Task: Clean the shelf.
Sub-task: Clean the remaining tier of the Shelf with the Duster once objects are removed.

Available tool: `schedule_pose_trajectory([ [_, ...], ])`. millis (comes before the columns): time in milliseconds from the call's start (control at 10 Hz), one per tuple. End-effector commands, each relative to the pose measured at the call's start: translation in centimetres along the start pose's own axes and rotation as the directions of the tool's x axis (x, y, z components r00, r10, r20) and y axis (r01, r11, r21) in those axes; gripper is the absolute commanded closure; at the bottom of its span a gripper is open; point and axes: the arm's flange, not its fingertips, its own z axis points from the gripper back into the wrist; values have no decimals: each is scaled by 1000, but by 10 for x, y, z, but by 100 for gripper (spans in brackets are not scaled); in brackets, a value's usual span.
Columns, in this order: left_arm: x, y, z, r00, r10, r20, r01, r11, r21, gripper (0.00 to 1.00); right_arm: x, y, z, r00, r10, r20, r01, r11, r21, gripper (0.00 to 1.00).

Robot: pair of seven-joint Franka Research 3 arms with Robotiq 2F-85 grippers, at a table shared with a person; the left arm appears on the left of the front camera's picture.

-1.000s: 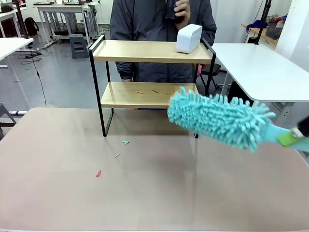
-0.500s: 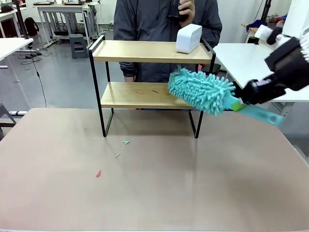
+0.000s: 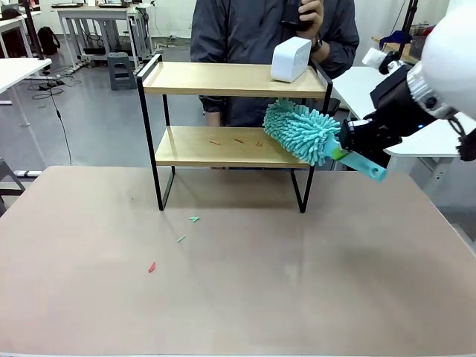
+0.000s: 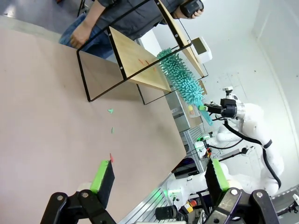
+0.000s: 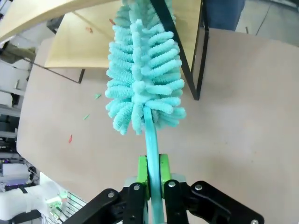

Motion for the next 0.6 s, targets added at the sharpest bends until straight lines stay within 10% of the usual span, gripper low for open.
schedule_pose_trajectory([
  [0, 1, -2, -1, 1000, -20, 14, 20, 1000, -13, 0, 17, 4, -16, 999, -43, 19, 43, 999, 20, 88],
  [500, 1, -2, -1, 1000, -20, 14, 20, 1000, -13, 0, 30, 36, -65, 994, 27, -110, -9, 988, 157, 88],
])
